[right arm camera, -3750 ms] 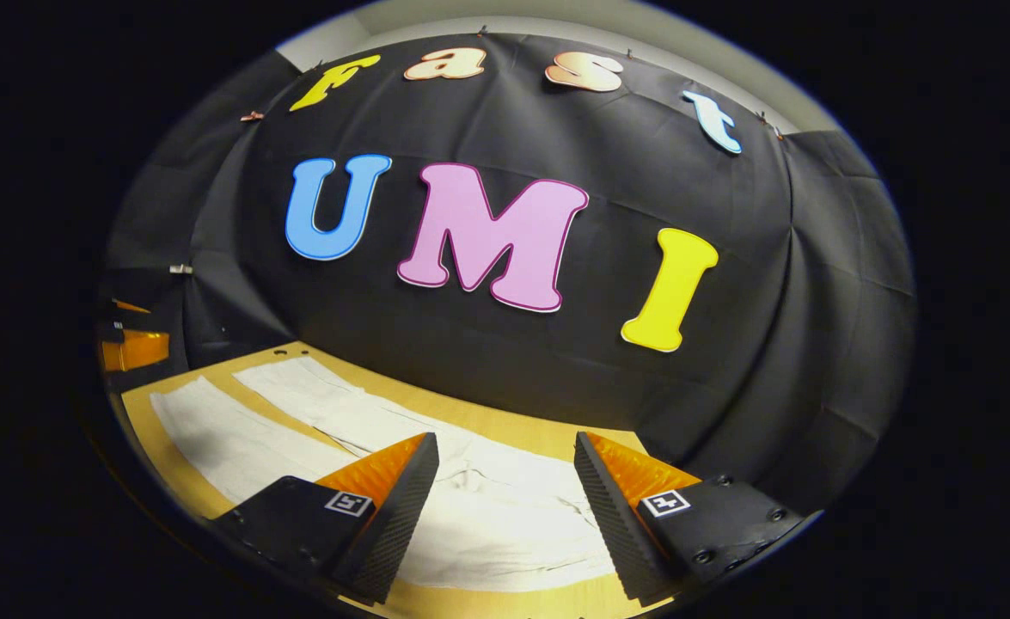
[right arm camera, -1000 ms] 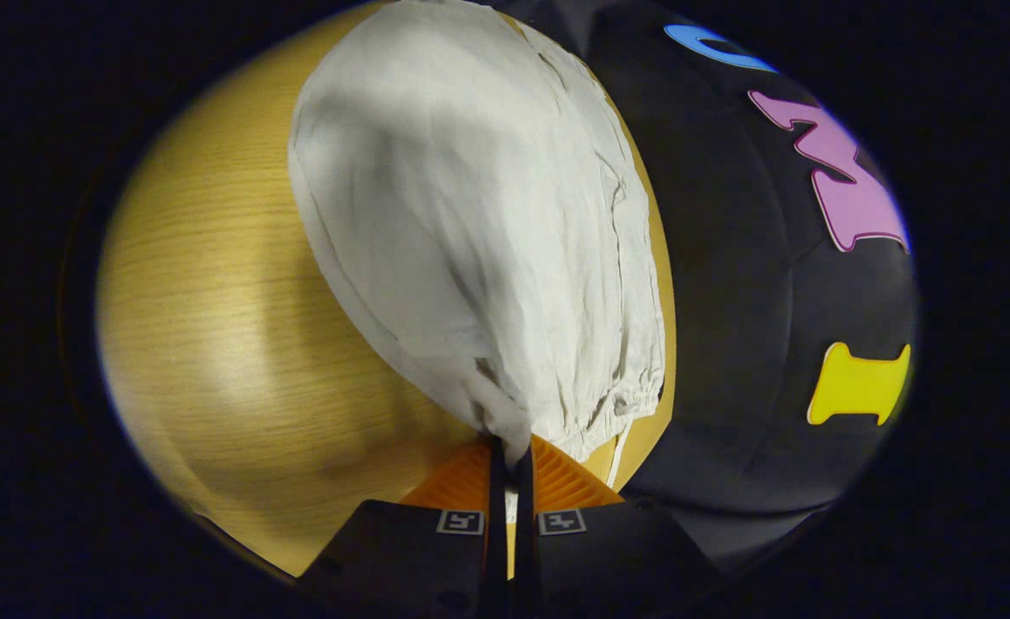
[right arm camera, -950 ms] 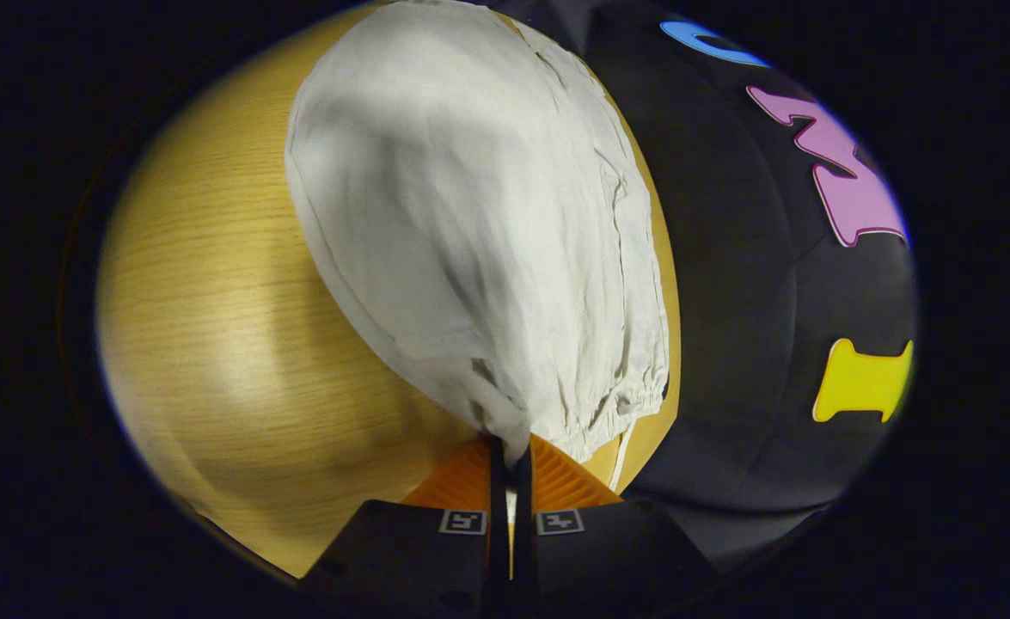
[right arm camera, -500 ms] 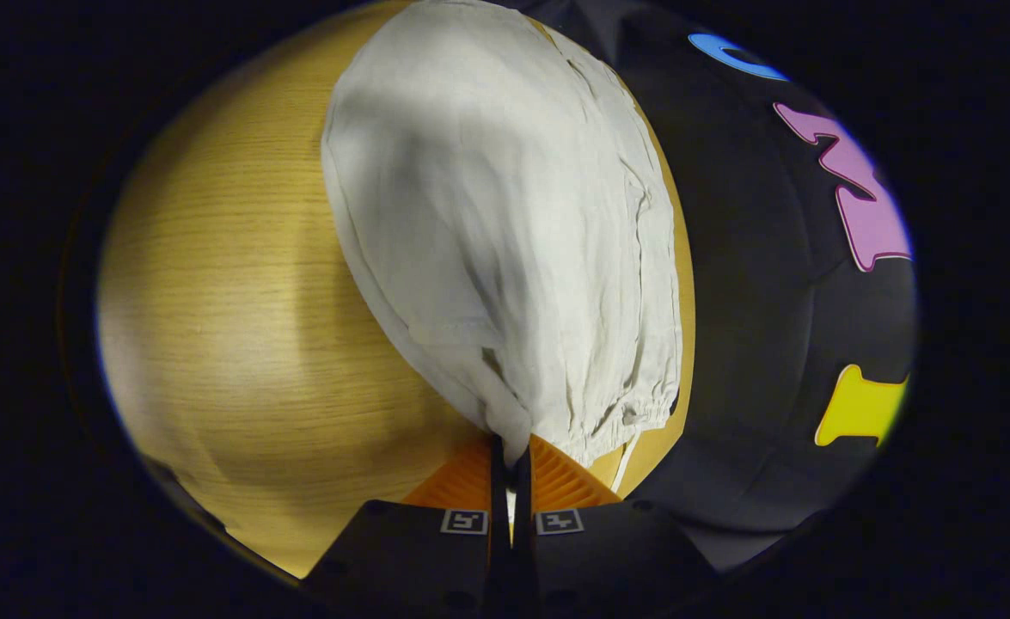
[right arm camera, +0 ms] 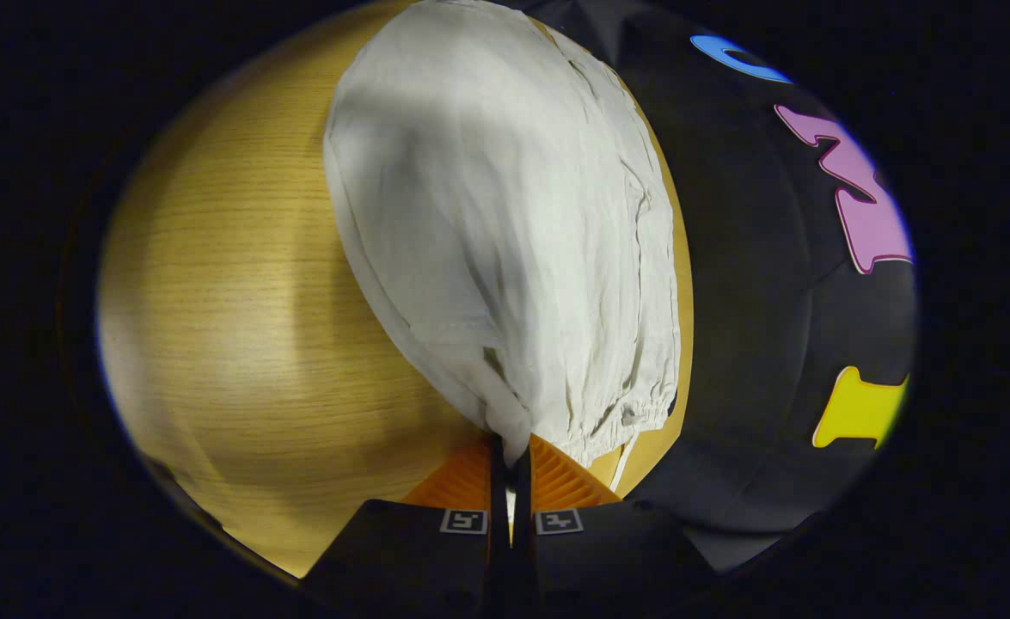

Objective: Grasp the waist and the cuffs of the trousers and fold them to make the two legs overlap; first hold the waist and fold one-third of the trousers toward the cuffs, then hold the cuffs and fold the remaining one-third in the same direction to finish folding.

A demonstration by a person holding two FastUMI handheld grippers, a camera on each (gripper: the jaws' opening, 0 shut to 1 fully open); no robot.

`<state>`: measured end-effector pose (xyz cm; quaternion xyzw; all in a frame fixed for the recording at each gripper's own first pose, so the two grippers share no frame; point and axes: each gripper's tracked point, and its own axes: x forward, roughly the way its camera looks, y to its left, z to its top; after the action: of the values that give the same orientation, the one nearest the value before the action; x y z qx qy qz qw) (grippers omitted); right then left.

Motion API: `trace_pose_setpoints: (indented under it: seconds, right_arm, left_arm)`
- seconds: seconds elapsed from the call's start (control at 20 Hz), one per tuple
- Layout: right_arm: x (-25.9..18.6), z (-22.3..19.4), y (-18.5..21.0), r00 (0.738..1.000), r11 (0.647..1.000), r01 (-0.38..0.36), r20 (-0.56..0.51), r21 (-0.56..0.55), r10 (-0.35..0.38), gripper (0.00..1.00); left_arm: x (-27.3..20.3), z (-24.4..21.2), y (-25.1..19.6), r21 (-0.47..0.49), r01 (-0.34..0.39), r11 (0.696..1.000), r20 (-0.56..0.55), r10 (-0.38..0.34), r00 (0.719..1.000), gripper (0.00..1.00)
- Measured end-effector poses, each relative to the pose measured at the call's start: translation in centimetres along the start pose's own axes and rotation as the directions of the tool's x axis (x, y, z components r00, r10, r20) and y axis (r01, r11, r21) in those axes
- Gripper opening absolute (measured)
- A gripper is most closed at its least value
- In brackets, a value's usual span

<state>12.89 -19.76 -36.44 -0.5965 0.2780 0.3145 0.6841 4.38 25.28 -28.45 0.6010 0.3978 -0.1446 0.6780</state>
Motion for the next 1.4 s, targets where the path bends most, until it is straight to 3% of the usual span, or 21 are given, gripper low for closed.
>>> trace_pose_setpoints:
  seconds: [0.05,0.2,0.25,0.3,0.35,0.5,0.75,0.85,1.0,1.15,1.4]
  right_arm:
    - [0.0,-0.2,0.0,1.0,1.0,0.005,-0.007,0.007,-0.005,0.05]
    - [0.1,-0.1,-0.1,1.0,1.0,0.015,-0.012,0.013,-0.015,0.05]
    - [0.1,-0.1,-0.1,1.0,1.0,0.015,-0.013,0.013,-0.015,0.05]
    - [0.1,-0.2,0.0,1.0,1.0,0.016,-0.017,0.015,-0.016,0.05]
    - [0.1,-0.1,-0.1,1.0,1.0,0.016,-0.021,0.014,-0.016,0.05]
    - [0.1,-0.1,-0.1,1.0,1.0,0.013,-0.029,0.024,-0.012,0.05]
    - [0.3,-0.9,-0.6,0.996,0.998,0.066,-0.053,-0.023,-0.067,0.05]
    - [0.1,-1.0,-1.3,0.994,0.995,0.097,-0.058,0.008,-0.097,0.05]
    - [-1.1,-0.9,-3.9,0.985,0.982,0.168,-0.057,0.09,-0.163,0.05]
    - [-1.6,-0.4,-7.6,0.965,0.956,0.26,-0.061,0.14,-0.253,0.05]
    - [-0.6,0.3,-15.2,0.922,0.887,0.387,-0.085,0.253,-0.378,0.05]
  left_arm:
    - [0.2,0.1,-0.2,-0.015,0.029,0.999,-0.006,-0.029,1.0,0.61]
    - [0.9,-0.2,-0.3,-0.026,0.041,0.999,-0.015,-0.042,0.999,0.34]
    - [1.2,-0.3,-0.3,-0.043,0.041,0.998,-0.021,-0.042,0.999,0.35]
    - [1.5,-0.3,-0.2,-0.079,0.037,0.996,-0.036,-0.039,0.999,0.15]
    - [1.5,-0.5,-0.2,-0.134,0.028,0.991,-0.053,-0.036,0.998,0.1]
    - [1.6,0.0,0.4,-0.231,-0.023,0.973,-0.07,0.007,0.998,0.05]
    - [1.7,-0.3,0.6,-0.208,-0.023,0.978,-0.084,0.006,0.996,0.05]
    - [1.3,0.0,1.2,-0.231,-0.029,0.973,-0.069,0.014,0.998,0.06]
    - [-0.8,0.6,4.3,-0.207,-0.114,0.972,-0.042,0.107,0.993,0.06]
    - [-1.0,2.2,10.2,-0.162,-0.225,0.961,-0.012,0.226,0.974,0.06]
    - [-1.8,3.8,17.8,-0.191,-0.333,0.923,0.01,0.341,0.94,0.06]
